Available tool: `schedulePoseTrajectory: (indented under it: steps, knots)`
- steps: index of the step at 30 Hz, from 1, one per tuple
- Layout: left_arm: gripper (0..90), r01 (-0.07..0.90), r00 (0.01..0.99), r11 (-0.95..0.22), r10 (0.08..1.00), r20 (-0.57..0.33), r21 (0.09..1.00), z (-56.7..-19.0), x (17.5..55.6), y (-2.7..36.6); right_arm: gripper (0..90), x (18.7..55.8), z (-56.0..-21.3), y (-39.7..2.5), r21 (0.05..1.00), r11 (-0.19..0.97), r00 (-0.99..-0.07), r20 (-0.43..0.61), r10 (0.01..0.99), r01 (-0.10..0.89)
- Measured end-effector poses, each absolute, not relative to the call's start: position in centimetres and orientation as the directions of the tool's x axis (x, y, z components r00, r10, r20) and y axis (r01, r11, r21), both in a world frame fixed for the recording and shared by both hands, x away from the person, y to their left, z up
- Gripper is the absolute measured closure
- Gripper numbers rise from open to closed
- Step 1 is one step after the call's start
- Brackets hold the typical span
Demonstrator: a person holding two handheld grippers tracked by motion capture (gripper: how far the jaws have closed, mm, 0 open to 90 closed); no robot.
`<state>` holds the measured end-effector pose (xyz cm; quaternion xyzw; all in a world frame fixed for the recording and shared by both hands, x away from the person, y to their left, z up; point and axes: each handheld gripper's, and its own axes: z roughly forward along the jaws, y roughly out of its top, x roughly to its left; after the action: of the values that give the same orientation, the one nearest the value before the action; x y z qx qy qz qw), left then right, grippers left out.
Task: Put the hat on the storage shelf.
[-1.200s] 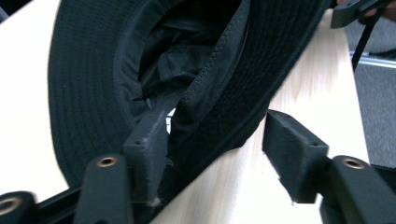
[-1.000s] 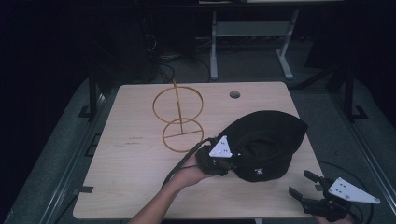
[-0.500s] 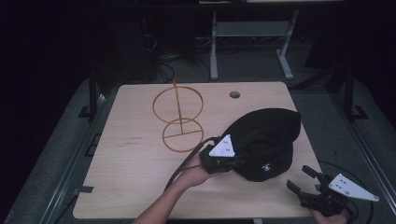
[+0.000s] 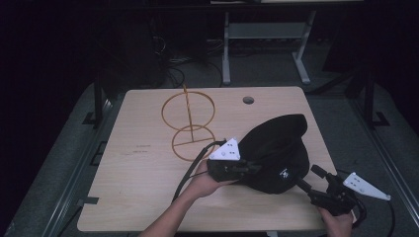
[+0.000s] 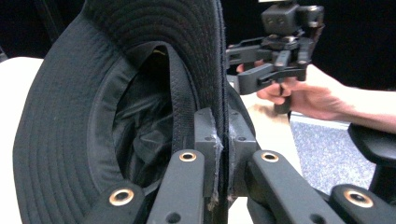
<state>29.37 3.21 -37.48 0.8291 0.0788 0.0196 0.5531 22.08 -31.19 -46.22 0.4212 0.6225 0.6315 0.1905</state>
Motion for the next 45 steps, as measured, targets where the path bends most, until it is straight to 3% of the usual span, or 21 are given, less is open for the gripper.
schedulePoseTrajectory:
  steps: [2,7,8,9,13,15,19,37,45]
  knots:
    - [85.6,0.108,0.987,-0.374,0.151,-0.054,0.921,-37.5,29.4,3.2,15.6,22.3,-46.2,-31.1,0.944,-0.162,-0.572,0.306,0.761,0.289]
    - [85.6,0.102,0.988,-0.376,0.143,-0.051,0.921,-37.6,29.4,3.1,27.7,23.3,-46.6,-30.7,0.923,-0.199,-0.599,0.367,0.712,0.330]
    - [85.6,0.106,0.988,-0.372,0.141,-0.056,0.922,-37.7,29.4,3.1,38.3,23.6,-46.7,-30.4,0.919,-0.193,-0.602,0.374,0.706,0.344]
    - [85.6,0.106,0.988,-0.372,0.141,-0.056,0.922,-37.7,29.4,3.1,38.3,23.6,-46.7,-30.4,0.919,-0.193,-0.602,0.374,0.706,0.344]
    - [85.6,0.104,0.988,-0.373,0.143,-0.053,0.922,-37.7,29.4,3.2,56.5,23.8,-46.5,-29.9,0.927,-0.172,-0.595,0.347,0.725,0.332]
    - [85.5,0.110,0.987,-0.372,0.153,-0.056,0.922,-37.7,29.4,3.5,72.1,23.5,-46.0,-29.7,0.938,-0.160,-0.591,0.320,0.741,0.308]
    - [85.5,0.108,0.986,-0.385,0.160,-0.049,0.917,-37.8,29.3,3.8,82.0,23.1,-45.5,-29.6,0.949,-0.140,-0.589,0.287,0.756,0.283]
    - [79.1,0.068,0.978,-0.458,0.207,0.032,0.886,-37.9,28.2,5.6,86.8,21.9,-41.5,-28.7,0.983,-0.061,-0.623,0.158,0.766,0.175]
    - [66.0,0.072,0.969,-0.492,0.239,0.055,0.867,-38.1,27.9,6.6,87.0,21.9,-39.7,-28.2,0.986,-0.033,-0.631,0.129,0.765,0.161]
